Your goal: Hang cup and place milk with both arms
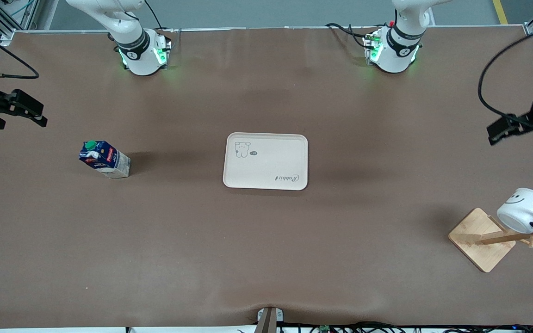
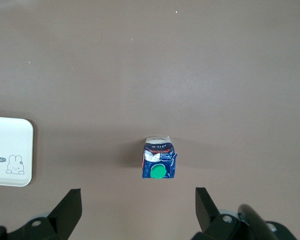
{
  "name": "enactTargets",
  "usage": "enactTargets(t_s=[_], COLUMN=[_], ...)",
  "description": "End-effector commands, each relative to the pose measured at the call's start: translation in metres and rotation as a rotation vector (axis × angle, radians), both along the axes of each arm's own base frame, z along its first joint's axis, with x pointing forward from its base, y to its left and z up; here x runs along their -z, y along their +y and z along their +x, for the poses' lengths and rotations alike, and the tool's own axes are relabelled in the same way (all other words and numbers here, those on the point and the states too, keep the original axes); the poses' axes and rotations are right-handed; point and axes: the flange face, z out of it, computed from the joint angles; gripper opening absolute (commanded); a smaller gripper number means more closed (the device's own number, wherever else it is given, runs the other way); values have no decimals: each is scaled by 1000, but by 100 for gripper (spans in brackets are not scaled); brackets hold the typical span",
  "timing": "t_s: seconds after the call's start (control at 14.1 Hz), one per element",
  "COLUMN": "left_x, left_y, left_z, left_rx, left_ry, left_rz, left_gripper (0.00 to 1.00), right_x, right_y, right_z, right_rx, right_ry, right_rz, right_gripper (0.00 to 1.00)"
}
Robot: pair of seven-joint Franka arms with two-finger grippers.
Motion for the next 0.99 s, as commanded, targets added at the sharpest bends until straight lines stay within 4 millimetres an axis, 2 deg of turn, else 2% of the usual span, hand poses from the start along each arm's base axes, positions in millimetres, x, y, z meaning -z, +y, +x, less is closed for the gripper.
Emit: enactTargets(t_s=[0.0, 0.21, 0.42, 0.92], left_x=[-8, -14, -21, -20], left_y=[-2, -13, -16, -15], left_z=[-33, -57, -74, -68], left_rx=[-25, -4, 14, 72], left_ry=[11, 9, -6, -6], left_rz=[-59, -93, -93, -100], left_gripper=[100, 100, 100, 100], right_x=[-3, -1, 3, 14], right_y=[1, -11, -6, -7], right_z=[2, 5, 9, 27], right_rx=[-9, 17, 11, 12], right_ry=[9, 9, 7, -41], right_rz=[-13, 4, 14, 28], right_gripper=[100, 100, 100, 100])
